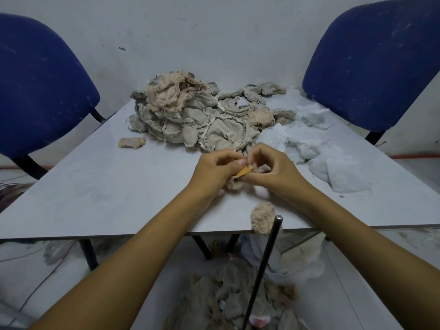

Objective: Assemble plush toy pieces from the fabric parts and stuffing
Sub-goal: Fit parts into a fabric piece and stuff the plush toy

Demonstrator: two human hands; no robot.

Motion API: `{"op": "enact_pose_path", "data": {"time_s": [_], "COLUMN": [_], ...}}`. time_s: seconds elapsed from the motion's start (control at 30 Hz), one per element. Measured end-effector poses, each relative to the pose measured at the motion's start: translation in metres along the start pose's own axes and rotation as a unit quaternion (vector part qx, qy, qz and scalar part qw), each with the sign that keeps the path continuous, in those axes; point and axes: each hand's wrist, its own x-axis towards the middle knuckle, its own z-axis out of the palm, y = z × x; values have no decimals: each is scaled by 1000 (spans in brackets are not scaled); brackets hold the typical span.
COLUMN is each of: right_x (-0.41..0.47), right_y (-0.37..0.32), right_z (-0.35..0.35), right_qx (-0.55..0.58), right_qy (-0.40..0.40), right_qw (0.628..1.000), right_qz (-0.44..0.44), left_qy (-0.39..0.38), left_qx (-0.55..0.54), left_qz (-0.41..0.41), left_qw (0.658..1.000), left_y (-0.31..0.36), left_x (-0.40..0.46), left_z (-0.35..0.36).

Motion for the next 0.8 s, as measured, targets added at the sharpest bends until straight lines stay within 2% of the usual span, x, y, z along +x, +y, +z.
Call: {"op": "enact_pose_path", "data": {"time_s": [0.07, 0.1, 0.13, 0.2, 0.23, 0.27, 0.33, 0.4, 0.5, 0.63, 0.73, 0.8], "right_x": [1, 2, 3, 6, 7, 7, 8, 12, 26, 59, 98, 120], "right_y": [-1, -1, 0, 0, 0, 0, 1, 3, 3, 4, 5, 12], "right_z": [-4, -7, -8, -8, -7, -6, -2, 0, 0, -11, -19, -18], "right_qx": [110, 160, 190, 190, 177, 165, 128, 51, -110, -284, -343, -367], "right_qy": [9, 35, 63, 106, 118, 130, 157, 188, 195, 215, 212, 170], "right_qw": [994, 986, 979, 975, 976, 977, 978, 980, 974, 934, 915, 915], "right_qz": [6, 20, 34, 49, 50, 50, 54, 51, 25, 0, 0, 10], "left_qy": [79, 75, 18, -171, -232, -236, -159, -116, -85, -35, -16, -18], "left_qx": [3, 6, 20, 72, 84, 81, 53, 40, 42, -4, -8, 0], "left_qz": [14, 8, -11, -60, -72, -70, -62, -65, -68, -71, -67, -69], "left_qw": [997, 997, 1000, 981, 967, 966, 984, 990, 993, 997, 998, 997], "left_y": [-3, -3, 0, 7, 8, 9, 8, 5, 1, 2, 1, -2], "left_x": [-2, 0, 0, -3, -3, -2, 2, 6, 13, 23, 31, 35], "left_z": [0, -2, -4, -7, -9, -8, -6, -3, 0, 8, 12, 14]}}
